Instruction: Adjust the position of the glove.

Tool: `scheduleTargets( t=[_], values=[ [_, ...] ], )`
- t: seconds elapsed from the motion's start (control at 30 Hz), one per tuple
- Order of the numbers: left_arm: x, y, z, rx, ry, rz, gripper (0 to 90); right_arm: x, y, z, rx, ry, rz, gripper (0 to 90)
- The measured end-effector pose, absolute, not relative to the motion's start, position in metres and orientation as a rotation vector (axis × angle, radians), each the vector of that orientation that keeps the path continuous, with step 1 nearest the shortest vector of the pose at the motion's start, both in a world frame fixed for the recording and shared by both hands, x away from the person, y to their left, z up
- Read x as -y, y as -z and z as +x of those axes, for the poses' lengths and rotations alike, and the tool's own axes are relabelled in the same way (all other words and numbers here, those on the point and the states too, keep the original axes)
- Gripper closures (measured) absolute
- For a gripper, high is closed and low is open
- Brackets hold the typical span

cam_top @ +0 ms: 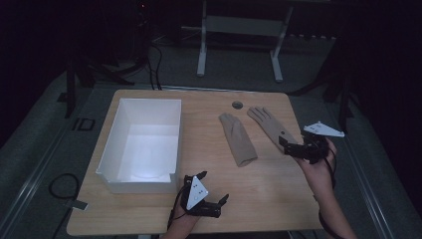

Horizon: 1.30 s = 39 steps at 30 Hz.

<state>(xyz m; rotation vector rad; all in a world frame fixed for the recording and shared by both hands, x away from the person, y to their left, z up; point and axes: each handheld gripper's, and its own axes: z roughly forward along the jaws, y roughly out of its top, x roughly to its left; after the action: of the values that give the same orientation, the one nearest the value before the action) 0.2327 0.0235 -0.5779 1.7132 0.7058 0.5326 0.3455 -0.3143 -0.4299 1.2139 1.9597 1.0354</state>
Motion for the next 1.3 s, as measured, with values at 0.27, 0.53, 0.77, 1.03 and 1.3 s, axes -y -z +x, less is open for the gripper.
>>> scheduleTargets(
  t=[0.27,0.53,0.77,1.03,1.3],
  values=[
    [-0.024,0.578,0.233,-0.701,-0.526,1.711,0.1,0.290,0.423,0.363,-1.994,-1.092,1.218,11.1],
    [-0.024,0.578,0.233,-0.703,-0.521,1.712,0.1,0.263,0.420,0.381,-2.036,-1.101,1.172,13.1],
    [-0.024,0.578,0.234,-0.712,-0.516,1.711,0.1,0.236,0.429,0.403,-2.100,-1.063,1.142,14.8],
    [-0.024,0.578,0.234,-0.713,-0.520,1.713,0.1,0.219,0.453,0.425,-2.151,-1.029,1.171,22.5],
    [-0.024,0.578,0.234,-0.708,-0.521,1.714,0.1,0.213,0.469,0.439,-2.184,-0.988,1.216,30.9]
  ],
)
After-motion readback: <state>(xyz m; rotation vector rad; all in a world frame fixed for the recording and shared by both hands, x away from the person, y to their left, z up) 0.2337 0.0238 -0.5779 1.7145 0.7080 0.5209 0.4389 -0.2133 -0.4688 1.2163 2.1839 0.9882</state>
